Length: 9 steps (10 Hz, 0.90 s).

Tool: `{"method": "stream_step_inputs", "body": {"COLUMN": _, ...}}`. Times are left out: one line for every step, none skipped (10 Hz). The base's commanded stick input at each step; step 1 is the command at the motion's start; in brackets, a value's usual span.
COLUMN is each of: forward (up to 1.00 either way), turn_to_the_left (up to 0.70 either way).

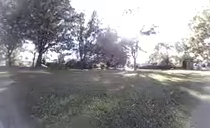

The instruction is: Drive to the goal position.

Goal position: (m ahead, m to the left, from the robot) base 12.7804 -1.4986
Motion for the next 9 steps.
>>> {"method": "stream_step_inputs", "body": {"forward": 0.07, "turn_to_the_left": 0.0}}
{"method": "stream_step_inputs", "body": {"forward": 0.07, "turn_to_the_left": 0.0}}
{"method": "stream_step_inputs", "body": {"forward": 0.07, "turn_to_the_left": 0.0}}
{"method": "stream_step_inputs", "body": {"forward": 0.07, "turn_to_the_left": 0.0}}
{"method": "stream_step_inputs", "body": {"forward": 0.07, "turn_to_the_left": 0.0}}
{"method": "stream_step_inputs", "body": {"forward": 0.07, "turn_to_the_left": 0.0}}
{"method": "stream_step_inputs", "body": {"forward": 0.07, "turn_to_the_left": 0.0}}
{"method": "stream_step_inputs", "body": {"forward": 0.07, "turn_to_the_left": 0.0}}
{"method": "stream_step_inputs", "body": {"forward": 0.07, "turn_to_the_left": 0.0}}
